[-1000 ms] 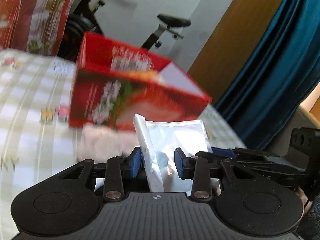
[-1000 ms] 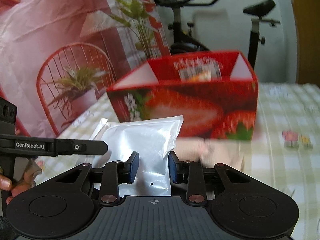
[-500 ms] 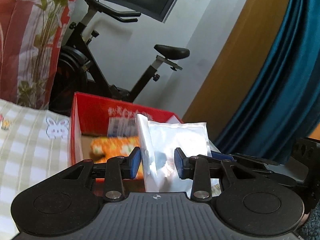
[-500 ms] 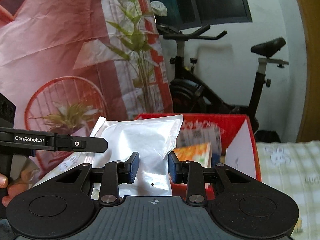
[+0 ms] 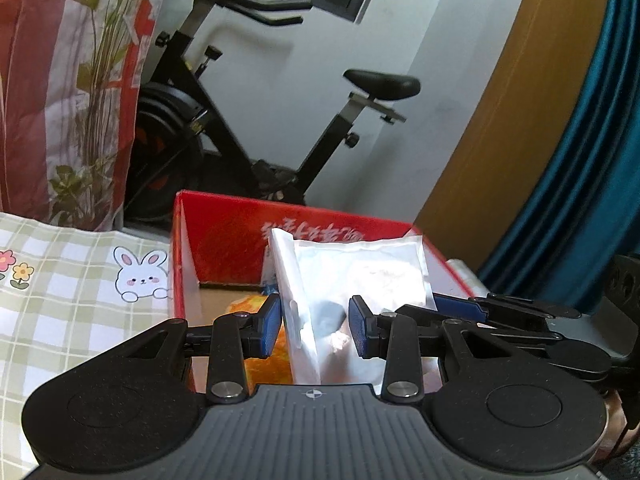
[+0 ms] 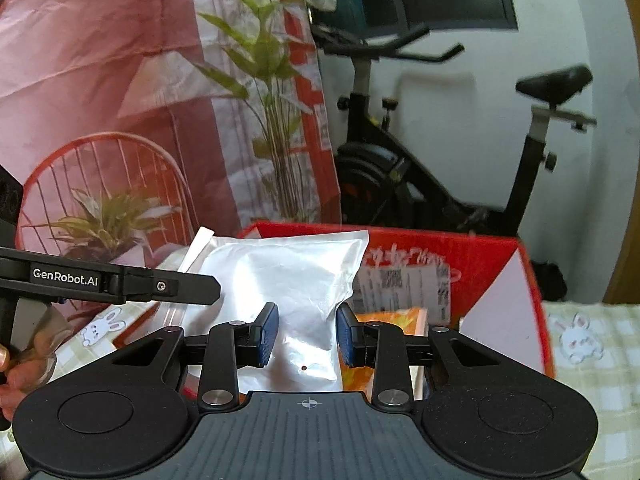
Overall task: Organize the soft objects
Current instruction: 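Lower the foil packet into the box and open both tools, then move both tools back to the black padded eye mask on the table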
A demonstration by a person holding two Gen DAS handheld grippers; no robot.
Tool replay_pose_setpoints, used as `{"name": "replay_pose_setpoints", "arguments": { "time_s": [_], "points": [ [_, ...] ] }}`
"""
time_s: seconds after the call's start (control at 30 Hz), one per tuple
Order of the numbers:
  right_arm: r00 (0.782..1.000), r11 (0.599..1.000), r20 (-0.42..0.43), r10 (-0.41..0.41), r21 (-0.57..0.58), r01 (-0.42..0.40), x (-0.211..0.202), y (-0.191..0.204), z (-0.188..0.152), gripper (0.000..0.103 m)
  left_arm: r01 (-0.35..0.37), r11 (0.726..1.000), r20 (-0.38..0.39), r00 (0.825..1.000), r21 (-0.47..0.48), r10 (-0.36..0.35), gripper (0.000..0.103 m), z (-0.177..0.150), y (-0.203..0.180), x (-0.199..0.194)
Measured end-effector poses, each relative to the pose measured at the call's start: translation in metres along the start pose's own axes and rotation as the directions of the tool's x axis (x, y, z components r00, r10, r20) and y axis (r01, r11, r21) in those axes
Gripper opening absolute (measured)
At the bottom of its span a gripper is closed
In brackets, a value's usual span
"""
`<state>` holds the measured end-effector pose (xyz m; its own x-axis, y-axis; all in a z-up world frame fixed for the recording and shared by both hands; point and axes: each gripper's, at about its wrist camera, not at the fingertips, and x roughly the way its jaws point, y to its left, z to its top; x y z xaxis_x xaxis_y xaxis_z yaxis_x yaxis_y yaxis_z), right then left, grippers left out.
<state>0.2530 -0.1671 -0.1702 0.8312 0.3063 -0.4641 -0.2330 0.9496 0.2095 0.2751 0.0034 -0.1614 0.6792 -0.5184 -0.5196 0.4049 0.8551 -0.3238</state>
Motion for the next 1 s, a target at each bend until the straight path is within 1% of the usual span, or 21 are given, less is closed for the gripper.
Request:
{"name": "replay_pose_setpoints", "arguments": {
  "time_s": [0.1, 0.17, 0.37, 0.43, 0.5, 0.53, 0.57, 0.6, 0.67, 0.73, 0.8, 0.87, 0.9, 0.93, 0.97, 1.0],
  "points": [
    [1.000, 1.000, -0.027, 0.002, 0.023, -0.001, 0.012, -0.005, -0.006, 0.029, -0.017, 1.000, -0.024, 1.000, 0.009, 0.017, 0.038, -0.001, 0.002, 0.006],
    [0.999, 0.999, -0.041, 0.002, 0.033, 0.000, 0.017, -0.007, -0.009, 0.029, -0.035, 0.999, -0.041, 0.999, 0.032, 0.036, 0.038, -0.003, 0.001, 0.010],
    [0.997, 1.000, -0.077, 0.005, 0.015, -0.003, 0.025, -0.002, -0.017, 0.030, -0.097, 0.990, -0.042, 0.994, 0.098, 0.101, 0.039, -0.004, -0.002, 0.011],
    [0.996, 1.000, -0.088, 0.006, 0.003, -0.006, 0.026, 0.001, -0.018, 0.031, -0.121, 0.986, -0.034, 0.992, 0.115, 0.125, 0.041, -0.004, -0.003, 0.007],
    [0.995, 1.000, -0.098, -0.005, -0.020, 0.003, 0.026, 0.006, -0.021, 0.033, -0.138, 0.981, -0.025, 0.989, 0.134, 0.143, 0.046, -0.004, -0.004, 0.003],
    [0.995, 1.000, -0.101, -0.012, -0.029, 0.009, 0.025, 0.006, -0.021, 0.034, -0.148, 0.978, -0.016, 0.988, 0.144, 0.152, 0.051, -0.004, -0.006, 0.001],
    [0.995, 0.999, -0.101, -0.020, -0.038, 0.016, 0.023, 0.008, -0.022, 0.037, -0.154, 0.976, -0.007, 0.988, 0.152, 0.157, 0.056, -0.004, -0.008, -0.002],
    [0.995, 0.999, -0.098, -0.026, -0.047, 0.022, 0.021, 0.009, -0.023, 0.039, -0.162, 0.974, 0.005, 0.986, 0.160, 0.164, 0.058, -0.003, -0.010, -0.004],
    [0.995, 0.998, -0.086, -0.043, -0.059, 0.038, 0.015, 0.011, -0.023, 0.048, -0.177, 0.970, 0.021, 0.984, 0.169, 0.175, 0.068, -0.002, -0.014, -0.010],
    [0.995, 0.996, -0.073, -0.061, -0.069, 0.056, 0.009, 0.012, -0.022, 0.051, -0.186, 0.967, 0.033, 0.983, 0.172, 0.183, 0.073, -0.001, -0.018, -0.015],
    [0.995, 0.994, -0.058, -0.081, -0.076, 0.076, 0.001, 0.014, -0.021, 0.057, -0.196, 0.965, 0.042, 0.981, 0.177, 0.192, 0.079, -0.002, -0.022, -0.019],
    [0.994, 0.993, -0.041, -0.097, -0.079, 0.093, -0.008, 0.014, -0.021, 0.067, -0.209, 0.961, 0.056, 0.978, 0.182, 0.202, 0.090, -0.004, -0.027, -0.026],
    [0.994, 0.992, -0.034, -0.104, -0.081, 0.101, -0.012, 0.014, -0.021, 0.069, -0.216, 0.959, 0.064, 0.976, 0.185, 0.208, 0.092, -0.005, -0.030, -0.030],
    [0.993, 0.991, -0.031, -0.110, -0.086, 0.107, -0.017, 0.014, -0.021, 0.073, -0.223, 0.957, 0.070, 0.975, 0.187, 0.213, 0.095, -0.006, -0.032, -0.033],
    [0.992, 0.989, -0.026, -0.120, -0.088, 0.117, -0.021, 0.013, -0.022, 0.081, -0.232, 0.954, 0.076, 0.972, 0.190, 0.221, 0.096, -0.007, -0.034, -0.037],
    [0.991, 0.988, -0.020, -0.129, -0.090, 0.126, -0.026, 0.014, -0.023, 0.084, -0.238, 0.952, 0.080, 0.971, 0.191, 0.226, 0.096, -0.009, -0.036, -0.040]
  ]
}}
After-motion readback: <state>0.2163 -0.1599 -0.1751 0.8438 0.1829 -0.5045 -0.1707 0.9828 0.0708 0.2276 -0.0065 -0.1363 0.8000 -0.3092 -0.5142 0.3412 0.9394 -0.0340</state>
